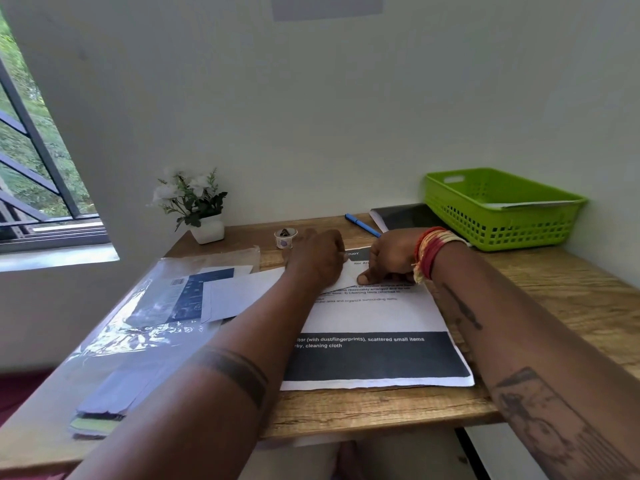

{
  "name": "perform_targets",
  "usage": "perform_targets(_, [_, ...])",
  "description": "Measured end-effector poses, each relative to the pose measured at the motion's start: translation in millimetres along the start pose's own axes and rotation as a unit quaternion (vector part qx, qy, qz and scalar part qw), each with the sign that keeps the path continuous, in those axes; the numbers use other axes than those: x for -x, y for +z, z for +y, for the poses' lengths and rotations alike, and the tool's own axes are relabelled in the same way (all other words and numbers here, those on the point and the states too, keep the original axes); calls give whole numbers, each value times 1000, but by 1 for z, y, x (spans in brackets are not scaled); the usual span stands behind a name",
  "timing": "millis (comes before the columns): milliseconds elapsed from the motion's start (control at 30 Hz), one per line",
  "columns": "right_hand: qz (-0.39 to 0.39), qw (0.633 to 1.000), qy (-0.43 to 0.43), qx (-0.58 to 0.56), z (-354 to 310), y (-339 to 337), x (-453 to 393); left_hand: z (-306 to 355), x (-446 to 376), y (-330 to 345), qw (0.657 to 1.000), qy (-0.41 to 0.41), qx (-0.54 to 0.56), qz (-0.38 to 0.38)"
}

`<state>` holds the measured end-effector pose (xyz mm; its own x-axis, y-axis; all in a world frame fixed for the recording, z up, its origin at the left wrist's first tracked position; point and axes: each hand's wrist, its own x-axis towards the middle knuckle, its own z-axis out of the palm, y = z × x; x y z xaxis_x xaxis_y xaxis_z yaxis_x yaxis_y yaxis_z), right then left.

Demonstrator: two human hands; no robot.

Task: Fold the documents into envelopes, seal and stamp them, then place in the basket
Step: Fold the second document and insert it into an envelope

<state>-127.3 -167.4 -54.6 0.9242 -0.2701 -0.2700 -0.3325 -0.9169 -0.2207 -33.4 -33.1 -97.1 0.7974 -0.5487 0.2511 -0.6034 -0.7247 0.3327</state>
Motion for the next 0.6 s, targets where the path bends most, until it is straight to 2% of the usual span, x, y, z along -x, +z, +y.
perform_targets(167, [-1, 1000, 6, -5, 2, 1, -1, -5, -5, 4, 999, -18, 32, 20])
perform_targets(400, [72, 991, 43, 104, -20, 13, -13, -7, -4, 9, 998, -26, 40, 28])
perform_targets(600, [22, 997, 45, 49, -7, 1, -9, -6, -1, 5, 999, -15, 34, 33])
